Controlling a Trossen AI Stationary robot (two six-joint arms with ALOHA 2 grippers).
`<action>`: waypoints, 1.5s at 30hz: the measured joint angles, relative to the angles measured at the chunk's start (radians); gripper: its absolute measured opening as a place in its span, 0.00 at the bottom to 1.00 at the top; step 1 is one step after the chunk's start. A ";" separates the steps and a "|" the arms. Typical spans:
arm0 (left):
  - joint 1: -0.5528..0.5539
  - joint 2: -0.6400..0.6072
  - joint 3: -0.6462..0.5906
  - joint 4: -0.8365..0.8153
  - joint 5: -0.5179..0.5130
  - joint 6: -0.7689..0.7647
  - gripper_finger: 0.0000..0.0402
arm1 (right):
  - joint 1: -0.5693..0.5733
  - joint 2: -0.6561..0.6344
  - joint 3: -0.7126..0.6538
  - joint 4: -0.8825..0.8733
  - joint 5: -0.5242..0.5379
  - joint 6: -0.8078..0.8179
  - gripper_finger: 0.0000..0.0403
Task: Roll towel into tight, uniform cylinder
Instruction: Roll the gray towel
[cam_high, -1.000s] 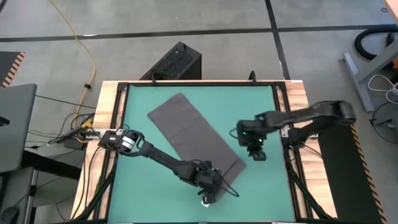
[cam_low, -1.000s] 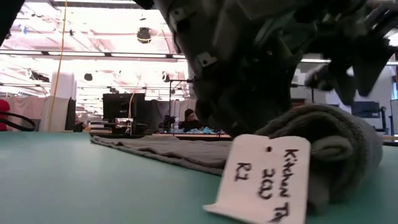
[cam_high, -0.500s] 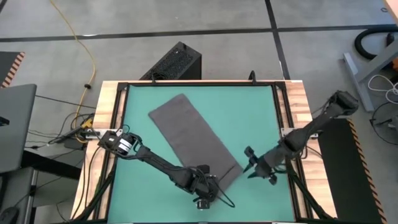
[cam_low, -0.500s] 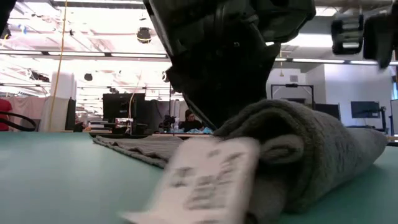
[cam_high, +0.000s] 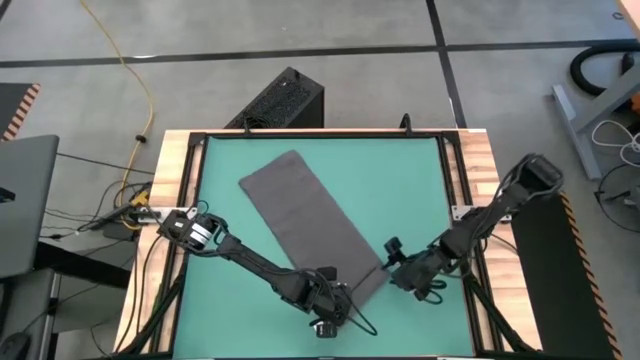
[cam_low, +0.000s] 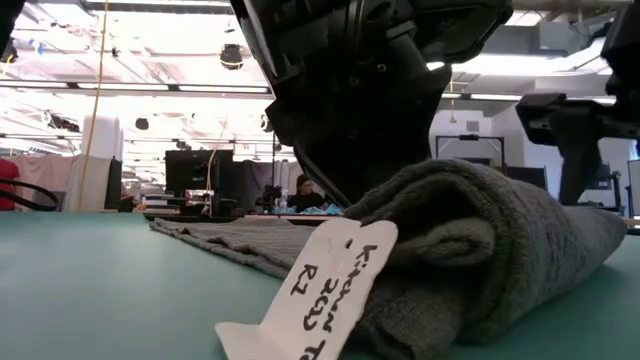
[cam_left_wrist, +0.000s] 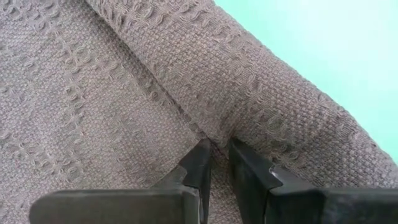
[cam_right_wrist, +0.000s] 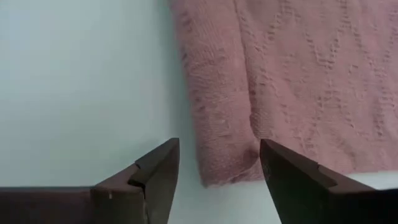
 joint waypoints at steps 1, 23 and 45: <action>0.000 0.000 0.000 0.000 -0.002 0.001 0.11 | -0.002 0.015 0.004 0.000 0.003 -0.003 0.62; -0.050 -0.147 0.000 -0.147 -0.324 0.031 0.10 | -0.150 0.080 0.057 -0.019 -0.367 0.359 0.07; -0.087 -0.584 -0.842 1.008 -0.277 -0.063 0.06 | -0.561 0.120 0.057 -0.039 -0.832 0.736 0.06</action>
